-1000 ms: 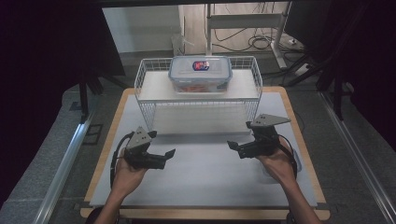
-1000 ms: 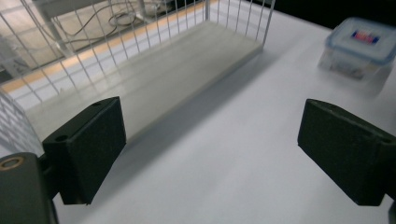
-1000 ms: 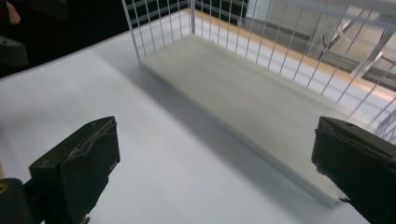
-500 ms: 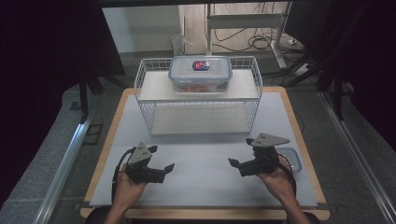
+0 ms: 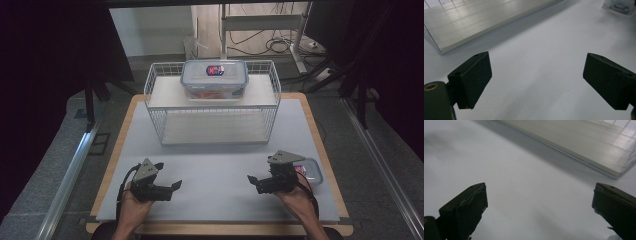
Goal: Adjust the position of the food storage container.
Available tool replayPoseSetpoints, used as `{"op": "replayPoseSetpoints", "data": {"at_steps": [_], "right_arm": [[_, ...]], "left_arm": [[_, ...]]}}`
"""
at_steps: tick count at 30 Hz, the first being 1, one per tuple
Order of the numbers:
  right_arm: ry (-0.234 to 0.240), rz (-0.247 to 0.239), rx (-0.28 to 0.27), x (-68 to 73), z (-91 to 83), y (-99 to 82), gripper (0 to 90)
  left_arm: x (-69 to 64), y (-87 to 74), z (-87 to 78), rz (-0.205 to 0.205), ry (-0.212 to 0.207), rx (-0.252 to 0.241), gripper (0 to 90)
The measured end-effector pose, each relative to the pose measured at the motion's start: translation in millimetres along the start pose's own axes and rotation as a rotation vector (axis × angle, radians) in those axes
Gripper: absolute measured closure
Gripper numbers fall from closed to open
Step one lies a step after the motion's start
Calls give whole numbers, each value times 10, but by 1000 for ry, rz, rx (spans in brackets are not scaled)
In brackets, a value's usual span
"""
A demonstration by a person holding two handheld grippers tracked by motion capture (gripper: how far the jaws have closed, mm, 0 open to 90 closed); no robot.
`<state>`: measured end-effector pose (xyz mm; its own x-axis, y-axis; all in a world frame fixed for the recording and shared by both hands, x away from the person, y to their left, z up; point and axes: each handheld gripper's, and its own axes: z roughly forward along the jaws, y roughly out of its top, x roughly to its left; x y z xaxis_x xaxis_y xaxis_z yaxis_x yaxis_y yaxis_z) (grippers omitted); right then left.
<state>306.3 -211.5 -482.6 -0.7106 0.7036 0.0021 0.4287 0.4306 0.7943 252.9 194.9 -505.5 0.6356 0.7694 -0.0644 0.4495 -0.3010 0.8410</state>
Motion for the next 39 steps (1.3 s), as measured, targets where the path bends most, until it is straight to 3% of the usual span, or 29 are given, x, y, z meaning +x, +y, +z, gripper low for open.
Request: {"op": "replayPoseSetpoints", "data": {"at_steps": [3,5,7,12,13,14,15,16,18,19,24,29,39], "right_arm": [[3,73,22,-75,-31,-22,4],[2,77,31,-86,-39,-25,25],[-14,87,50,-113,-69,-37,112],[-38,75,77,-176,-191,-53,520],[-51,67,68,-208,-250,-57,657],[-51,67,68,-208,-250,-57,657],[-70,50,62,-245,-316,-67,794],[-70,50,62,-245,-316,-67,794],[-119,24,69,-298,-377,-95,897],[-163,46,69,-379,-451,-129,899],[-215,113,51,-574,-617,-204,900],[-317,183,61,-827,-799,-345,899],[-397,256,77,-1002,-990,-547,899]], "left_arm": [[-24,-13,8,15,21,10,82],[-31,-12,13,22,25,12,81],[-41,-15,24,31,29,19,82],[-50,-22,39,35,31,24,82],[-49,-23,39,36,31,24,82],[-47,-25,38,36,32,24,82],[-42,-28,37,34,32,24,82],[-42,-28,37,34,32,24,82],[-36,-34,39,33,35,28,83],[-31,-37,40,33,35,31,83],[-29,-41,45,31,35,33,84],[-31,-43,50,33,36,37,84],[-19,-55,58,26,36,40,84]]}}
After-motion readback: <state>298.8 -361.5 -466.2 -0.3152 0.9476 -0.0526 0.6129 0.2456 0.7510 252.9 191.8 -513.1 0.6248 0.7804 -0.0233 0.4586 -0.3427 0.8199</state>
